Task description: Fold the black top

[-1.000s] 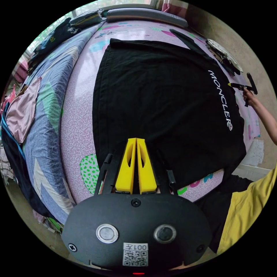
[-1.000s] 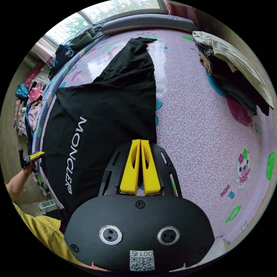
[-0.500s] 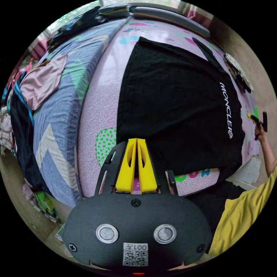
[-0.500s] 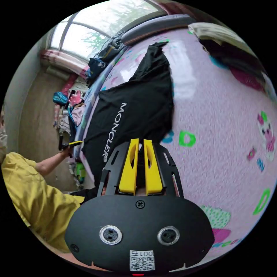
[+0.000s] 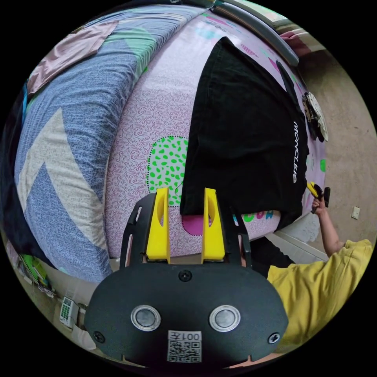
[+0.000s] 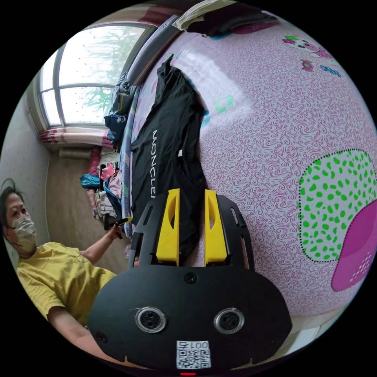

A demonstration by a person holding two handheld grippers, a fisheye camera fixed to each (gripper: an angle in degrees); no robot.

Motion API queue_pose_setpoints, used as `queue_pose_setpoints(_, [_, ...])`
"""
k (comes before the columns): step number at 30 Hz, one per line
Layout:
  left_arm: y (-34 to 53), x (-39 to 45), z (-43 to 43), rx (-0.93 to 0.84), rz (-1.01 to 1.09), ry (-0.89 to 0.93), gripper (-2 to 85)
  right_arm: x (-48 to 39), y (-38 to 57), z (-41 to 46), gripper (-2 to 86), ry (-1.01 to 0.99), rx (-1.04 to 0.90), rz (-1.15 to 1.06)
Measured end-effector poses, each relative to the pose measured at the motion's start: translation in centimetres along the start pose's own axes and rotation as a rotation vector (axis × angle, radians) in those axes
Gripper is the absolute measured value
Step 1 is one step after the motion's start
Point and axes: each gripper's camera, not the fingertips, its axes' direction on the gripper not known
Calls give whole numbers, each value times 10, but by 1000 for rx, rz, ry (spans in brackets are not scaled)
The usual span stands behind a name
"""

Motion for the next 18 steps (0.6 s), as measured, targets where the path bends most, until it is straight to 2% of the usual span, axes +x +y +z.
queue_pose_setpoints(9, [15, -24, 36, 15, -10, 165, 74, 17, -14, 26, 70, -31, -48, -4])
queue_pose_setpoints(13, [24, -21, 54, 31, -19, 70, -5, 20, -20, 32, 31, 35, -68, -40])
queue_pose_setpoints(18, [34, -13, 63, 60, 17, -5, -16, 15, -26, 38, 14, 112, -70, -110])
